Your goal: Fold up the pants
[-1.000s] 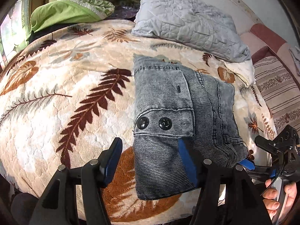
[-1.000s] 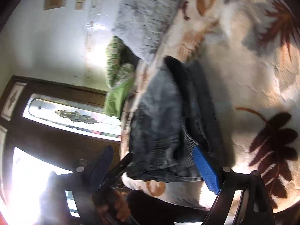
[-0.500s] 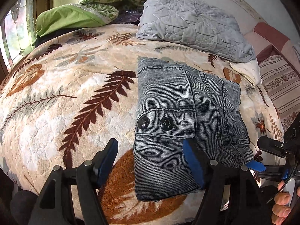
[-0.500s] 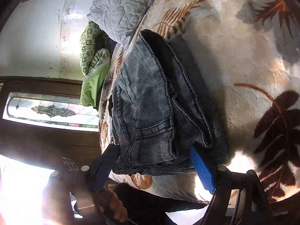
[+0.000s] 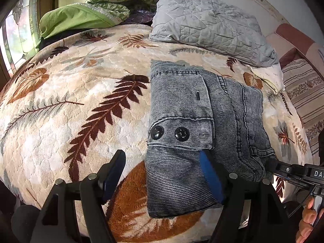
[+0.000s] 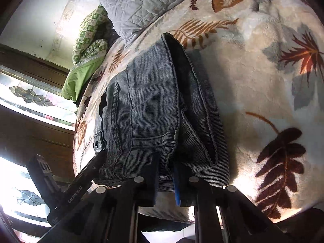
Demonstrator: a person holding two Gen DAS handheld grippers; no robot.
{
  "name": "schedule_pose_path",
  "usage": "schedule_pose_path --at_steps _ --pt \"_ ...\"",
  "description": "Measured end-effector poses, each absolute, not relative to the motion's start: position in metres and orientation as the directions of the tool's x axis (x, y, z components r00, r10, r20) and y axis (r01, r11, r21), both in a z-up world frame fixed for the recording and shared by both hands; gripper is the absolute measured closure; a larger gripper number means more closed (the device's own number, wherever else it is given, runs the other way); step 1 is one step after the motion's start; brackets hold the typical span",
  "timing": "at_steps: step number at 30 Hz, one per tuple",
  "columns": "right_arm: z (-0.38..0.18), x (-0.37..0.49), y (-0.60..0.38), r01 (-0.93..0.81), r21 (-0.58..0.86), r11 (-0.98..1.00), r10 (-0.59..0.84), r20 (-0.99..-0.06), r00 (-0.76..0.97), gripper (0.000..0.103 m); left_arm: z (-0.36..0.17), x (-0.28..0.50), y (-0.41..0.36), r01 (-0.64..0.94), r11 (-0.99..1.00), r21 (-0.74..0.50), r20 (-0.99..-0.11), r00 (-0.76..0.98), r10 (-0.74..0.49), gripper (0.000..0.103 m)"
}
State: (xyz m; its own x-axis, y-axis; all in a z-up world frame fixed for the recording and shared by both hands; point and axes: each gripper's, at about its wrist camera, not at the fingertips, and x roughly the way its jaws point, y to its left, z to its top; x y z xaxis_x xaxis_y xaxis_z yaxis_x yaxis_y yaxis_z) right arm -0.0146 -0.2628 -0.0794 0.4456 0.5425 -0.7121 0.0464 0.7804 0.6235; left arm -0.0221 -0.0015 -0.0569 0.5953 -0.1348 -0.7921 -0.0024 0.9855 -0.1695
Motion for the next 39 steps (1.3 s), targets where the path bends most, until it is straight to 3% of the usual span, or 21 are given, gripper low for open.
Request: schedule_pose_path --at_steps 4,7,9,12,14,21,23,26,29,31,34,37,39 --pt "-0.054 -0.023 -0.253 -0.012 0.567 0.824 0.499 -0.714 0.491 0.093 -0.052 -0.021 0.009 -0.011 0.976 -0.217 -0.793 0.585 -0.170 0.025" --pt "-0.058 -0.024 -0.255 -0.001 0.558 0.830 0.488 -0.725 0.487 0.093 -0.034 -0.028 0.019 -0.048 0.965 -0.257 -0.745 0.646 -0.166 0.025" --pt "-0.076 -0.023 -0.259 0.032 0.578 0.815 0.503 -0.734 0.456 0.093 -0.026 -0.030 0.017 -0.046 0.974 -0.222 -0.723 0.678 -0.133 0.025" --pt "-0.090 -0.023 -0.263 0.050 0.596 0.801 0.516 -0.730 0.448 0.093 -0.052 -0.016 -0.006 0.013 0.996 -0.087 -0.807 0.586 -0.078 0.025" --pt "-0.089 -0.023 -0.263 0.051 0.581 0.812 0.500 -0.738 0.453 0.093 -0.066 -0.016 -0.016 0.024 1.000 -0.010 -0.812 0.583 -0.022 0.024" --pt "-0.089 -0.031 -0.261 0.047 0.540 0.840 0.465 -0.762 0.450 0.093 -0.063 -0.020 -0.017 0.033 0.999 0.008 -0.801 0.599 -0.014 0.024" --pt "-0.086 -0.028 -0.264 0.059 0.557 0.828 0.480 -0.760 0.439 0.090 -0.063 -0.019 -0.019 0.047 0.999 0.026 -0.800 0.601 -0.007 0.024" --pt "-0.061 -0.030 -0.264 0.042 0.454 0.890 0.382 -0.793 0.474 0.077 -0.063 -0.018 -0.020 0.056 0.998 0.042 -0.802 0.598 0.000 0.024" --pt "-0.027 -0.023 -0.267 0.024 0.437 0.899 0.357 -0.763 0.539 0.062 -0.064 -0.019 -0.021 0.045 0.998 0.044 -0.799 0.602 0.008 0.024" --pt "-0.004 -0.008 -0.258 -0.055 0.478 0.877 0.421 -0.707 0.568 0.043 -0.064 -0.019 -0.021 0.044 0.998 0.047 -0.799 0.601 0.011 0.024" --pt "0.010 0.033 -0.238 -0.147 0.539 0.829 0.521 -0.651 0.551 0.041 -0.064 -0.018 -0.020 0.047 0.998 0.045 -0.802 0.597 0.008 0.024" --pt "-0.011 0.080 -0.215 -0.161 0.580 0.798 0.583 -0.678 0.447 0.041 -0.064 -0.017 -0.019 0.043 0.998 0.036 -0.805 0.593 0.004 0.024" --pt "-0.051 0.105 -0.206 -0.108 0.550 0.828 0.547 -0.751 0.370 0.041 -0.064 -0.017 -0.019 0.046 0.998 0.030 -0.807 0.590 -0.003 0.024"
